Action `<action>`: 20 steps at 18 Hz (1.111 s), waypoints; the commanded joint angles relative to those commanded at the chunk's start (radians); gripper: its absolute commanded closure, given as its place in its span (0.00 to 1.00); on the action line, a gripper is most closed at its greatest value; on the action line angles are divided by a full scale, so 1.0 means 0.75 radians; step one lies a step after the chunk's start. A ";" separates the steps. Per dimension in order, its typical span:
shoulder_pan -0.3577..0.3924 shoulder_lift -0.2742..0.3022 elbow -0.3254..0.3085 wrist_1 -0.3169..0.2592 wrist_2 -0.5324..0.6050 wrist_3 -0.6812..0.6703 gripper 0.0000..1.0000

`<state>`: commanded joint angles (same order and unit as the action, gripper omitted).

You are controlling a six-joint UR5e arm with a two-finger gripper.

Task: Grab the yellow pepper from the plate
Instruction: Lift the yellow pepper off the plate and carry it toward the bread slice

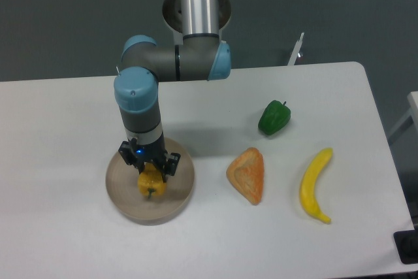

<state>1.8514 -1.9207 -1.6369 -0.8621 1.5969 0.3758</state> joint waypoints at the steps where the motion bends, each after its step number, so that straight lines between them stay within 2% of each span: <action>1: 0.031 0.028 0.012 -0.002 -0.002 0.020 0.48; 12: 0.393 0.180 -0.075 -0.018 0.000 0.719 0.48; 16: 0.450 0.180 -0.071 -0.016 -0.010 0.765 0.48; 20: 0.454 0.178 -0.055 -0.016 -0.016 0.773 0.48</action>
<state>2.1920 -1.7871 -1.6782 -0.8744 1.5846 0.9557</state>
